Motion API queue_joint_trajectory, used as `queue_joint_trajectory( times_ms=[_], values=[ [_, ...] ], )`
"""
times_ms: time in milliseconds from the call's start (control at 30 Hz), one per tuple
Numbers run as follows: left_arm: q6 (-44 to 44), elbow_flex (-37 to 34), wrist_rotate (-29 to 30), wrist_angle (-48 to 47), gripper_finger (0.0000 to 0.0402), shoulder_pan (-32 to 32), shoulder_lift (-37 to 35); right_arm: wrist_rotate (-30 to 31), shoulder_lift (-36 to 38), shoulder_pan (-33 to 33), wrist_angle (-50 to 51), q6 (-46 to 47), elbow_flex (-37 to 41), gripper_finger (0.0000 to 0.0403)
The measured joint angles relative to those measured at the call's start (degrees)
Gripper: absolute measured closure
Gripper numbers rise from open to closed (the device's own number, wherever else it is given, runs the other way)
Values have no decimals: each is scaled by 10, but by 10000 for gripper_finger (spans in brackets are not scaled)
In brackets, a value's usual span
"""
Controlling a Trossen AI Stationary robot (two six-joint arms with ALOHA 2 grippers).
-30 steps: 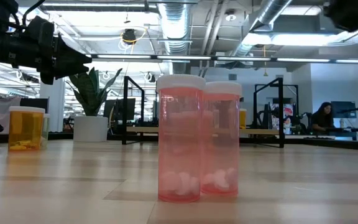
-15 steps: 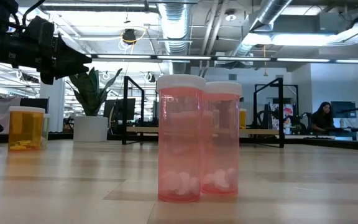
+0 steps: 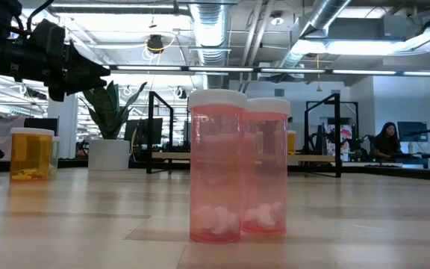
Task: Pick and place medicine bottles onto shelf by color
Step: Move the blue pill bottle to the top of the table
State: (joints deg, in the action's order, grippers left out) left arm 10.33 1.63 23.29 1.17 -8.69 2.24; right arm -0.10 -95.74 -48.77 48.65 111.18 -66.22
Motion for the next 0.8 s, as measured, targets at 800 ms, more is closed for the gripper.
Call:
queue_joint_trajectory(
  times_ms=[800],
  values=[
    [0,0,0,0,193,0,0,-9,-30,-44,-44,15,0,165]
  ],
)
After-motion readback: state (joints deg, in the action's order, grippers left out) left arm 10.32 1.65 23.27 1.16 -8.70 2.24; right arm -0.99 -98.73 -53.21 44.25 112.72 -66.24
